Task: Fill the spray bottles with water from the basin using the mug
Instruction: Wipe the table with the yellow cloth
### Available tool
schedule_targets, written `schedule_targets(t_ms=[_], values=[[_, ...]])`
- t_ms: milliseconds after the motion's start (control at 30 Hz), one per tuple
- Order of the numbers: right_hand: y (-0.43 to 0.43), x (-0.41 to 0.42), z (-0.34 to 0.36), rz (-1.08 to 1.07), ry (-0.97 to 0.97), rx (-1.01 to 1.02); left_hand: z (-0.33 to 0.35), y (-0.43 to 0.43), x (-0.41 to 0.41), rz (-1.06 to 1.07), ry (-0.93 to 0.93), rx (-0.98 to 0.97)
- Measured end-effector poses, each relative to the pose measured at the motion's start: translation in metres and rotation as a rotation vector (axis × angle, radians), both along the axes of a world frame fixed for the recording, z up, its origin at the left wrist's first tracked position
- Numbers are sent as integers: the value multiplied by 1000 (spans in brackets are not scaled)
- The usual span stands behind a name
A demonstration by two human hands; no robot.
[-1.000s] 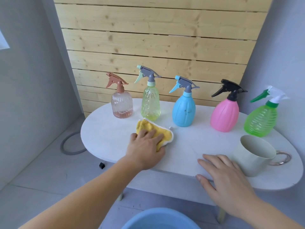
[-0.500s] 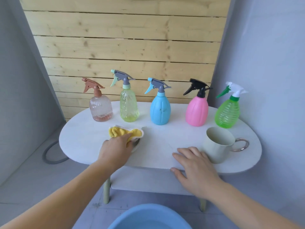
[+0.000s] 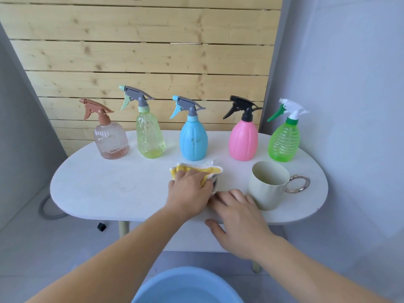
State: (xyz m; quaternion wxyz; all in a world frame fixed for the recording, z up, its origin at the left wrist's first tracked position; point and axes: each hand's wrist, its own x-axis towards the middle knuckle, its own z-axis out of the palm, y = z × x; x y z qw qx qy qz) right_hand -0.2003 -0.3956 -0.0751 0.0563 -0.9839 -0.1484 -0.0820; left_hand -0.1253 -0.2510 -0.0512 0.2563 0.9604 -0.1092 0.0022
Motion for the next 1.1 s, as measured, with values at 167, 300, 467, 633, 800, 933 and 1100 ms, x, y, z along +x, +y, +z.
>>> schedule_targets(t_ms=[167,300,467,633,800,933,1100], values=[[-3,0,1,17,12,0,-10,42,-15,-178,-146,259],[-6,-1,0,26,16,30,-15,98,-17,-93,-187,284],[-12,-4,0,50,-26,88,-15,130,-26,-48,-55,210],[-17,-3,1,48,-8,181,-14,100,-38,-61,-5,151],[-16,-3,0,64,-48,166,-6,42,-55,-104,111,195],[-21,-5,21,98,100,138,-10,43,-51,-117,106,241],[-46,-16,80,-17,-294,480,-17,57,-48,-135,40,259]])
